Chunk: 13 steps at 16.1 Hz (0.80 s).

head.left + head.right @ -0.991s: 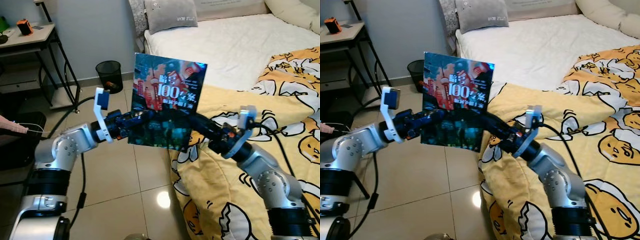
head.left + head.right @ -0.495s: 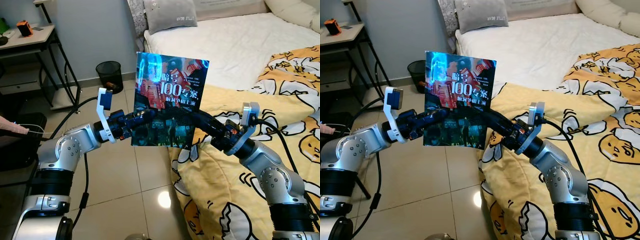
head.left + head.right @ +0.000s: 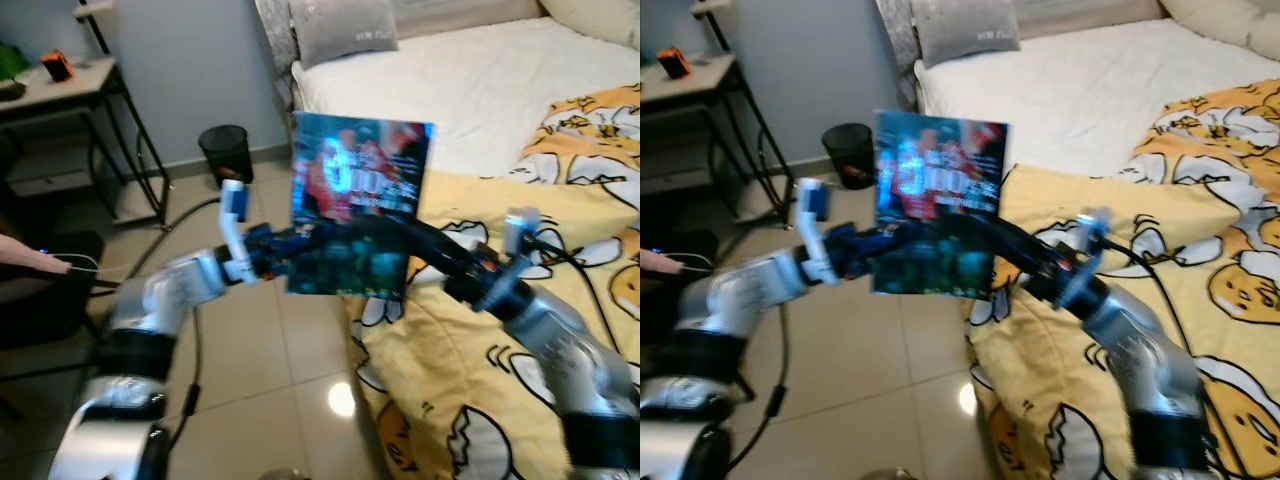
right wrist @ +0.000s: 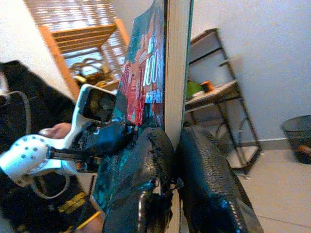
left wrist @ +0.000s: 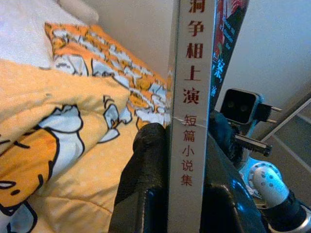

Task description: Clean up the room

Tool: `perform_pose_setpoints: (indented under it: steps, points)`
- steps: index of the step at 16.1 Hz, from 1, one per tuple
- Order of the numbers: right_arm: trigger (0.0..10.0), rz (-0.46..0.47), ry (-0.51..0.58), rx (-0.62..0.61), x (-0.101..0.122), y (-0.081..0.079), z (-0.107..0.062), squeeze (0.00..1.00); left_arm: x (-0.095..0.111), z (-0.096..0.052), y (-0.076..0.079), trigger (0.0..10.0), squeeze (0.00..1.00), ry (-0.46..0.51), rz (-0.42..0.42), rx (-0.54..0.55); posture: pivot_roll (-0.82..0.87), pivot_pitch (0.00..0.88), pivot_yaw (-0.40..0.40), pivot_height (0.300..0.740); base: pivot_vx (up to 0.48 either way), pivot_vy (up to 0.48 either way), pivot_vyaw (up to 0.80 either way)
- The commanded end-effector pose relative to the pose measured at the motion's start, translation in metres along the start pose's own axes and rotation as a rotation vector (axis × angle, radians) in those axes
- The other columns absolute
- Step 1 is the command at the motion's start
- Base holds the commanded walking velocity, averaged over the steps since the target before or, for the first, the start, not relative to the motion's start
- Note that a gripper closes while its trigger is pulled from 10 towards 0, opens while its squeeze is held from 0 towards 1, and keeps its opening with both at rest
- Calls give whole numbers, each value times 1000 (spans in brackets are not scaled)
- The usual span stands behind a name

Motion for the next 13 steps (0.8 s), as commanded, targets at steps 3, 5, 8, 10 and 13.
perform_pose_setpoints:
  steps: [3,5,8,10,13]
  points:
    - [10000,-44,5,-13,3,-5,-4,0,-2,25,0,0,0,-43,30,-30,-142,0,214,740,0,0,0]
    - [10000,-68,-2,-47,3,-3,-10,0,-4,37,-7,0,0,-58,77,6,-154,0,225,740,0,0,0]
    - [10000,-85,-1,-61,2,-3,-7,0,-6,37,-11,0,0,-65,109,24,-145,0,215,740,0,0,0]
    - [10000,-86,-9,-42,-1,-4,0,0,-2,28,-12,0,0,-34,114,34,-112,0,181,740,0,0,0]
    - [10000,-85,-19,-7,-3,-6,14,0,3,11,-9,0,0,20,119,25,-74,0,144,740,0,0,0]
Point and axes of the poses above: a point about 5 cm out from each wrist's last joint towards the gripper, its own z axis pointing out of the wrist towards the gripper, its own x axis along the axis of the wrist's last joint, y = z × x, the point moved 5 cm from there along z, pointing out of the wrist towards the gripper, and after that the axes turned 1 degree about z, right-handed, at the moved point
